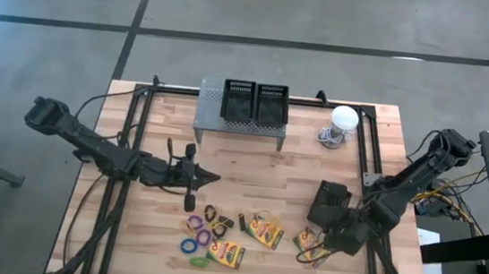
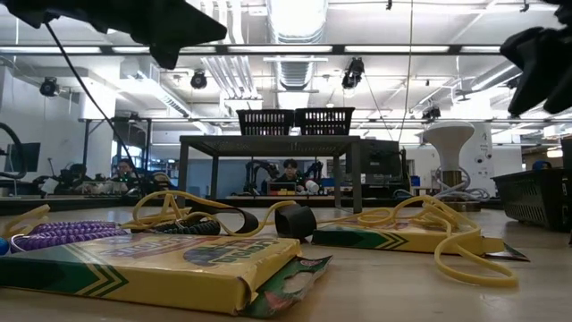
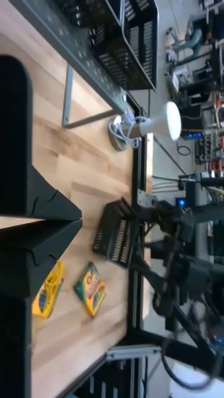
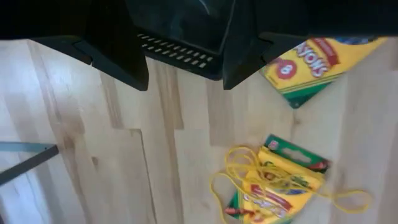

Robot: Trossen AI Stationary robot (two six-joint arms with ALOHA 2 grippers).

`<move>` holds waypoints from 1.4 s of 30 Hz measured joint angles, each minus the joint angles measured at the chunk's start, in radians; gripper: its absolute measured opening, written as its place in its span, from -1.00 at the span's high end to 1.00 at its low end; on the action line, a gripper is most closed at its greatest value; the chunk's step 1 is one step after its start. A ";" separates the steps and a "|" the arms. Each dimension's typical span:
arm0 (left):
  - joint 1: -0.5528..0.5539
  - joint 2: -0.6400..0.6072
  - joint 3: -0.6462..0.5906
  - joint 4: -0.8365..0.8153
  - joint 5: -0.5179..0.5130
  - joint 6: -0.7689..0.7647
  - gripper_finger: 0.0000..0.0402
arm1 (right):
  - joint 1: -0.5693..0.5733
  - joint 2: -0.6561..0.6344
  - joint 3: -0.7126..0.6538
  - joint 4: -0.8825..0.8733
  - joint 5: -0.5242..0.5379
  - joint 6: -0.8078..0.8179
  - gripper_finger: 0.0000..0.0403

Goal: Pick & Place Office Desk Supplies
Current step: Put the black basket on the shelf

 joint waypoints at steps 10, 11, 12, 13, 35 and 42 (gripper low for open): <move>0.000 0.112 0.018 0.108 0.018 0.004 0.94 | 0.008 -0.033 0.003 0.007 -0.199 0.047 0.06; 0.000 0.125 0.023 0.107 0.018 0.007 0.94 | 0.010 -0.046 0.007 -0.003 -0.236 0.075 0.06; 0.000 0.139 0.031 0.110 0.017 0.011 0.94 | 0.010 -0.056 0.007 -0.012 -0.273 0.103 0.06; 0.000 0.154 0.037 0.119 0.018 0.018 0.94 | 0.010 -0.065 0.003 -0.019 -0.302 0.131 0.06; 0.004 0.295 0.051 0.267 0.042 0.108 0.37 | 0.009 0.131 -0.062 -0.061 -0.419 0.114 0.47; -0.022 0.418 0.164 0.237 0.038 0.295 0.28 | -0.029 0.156 0.054 -0.061 -0.339 -0.034 0.93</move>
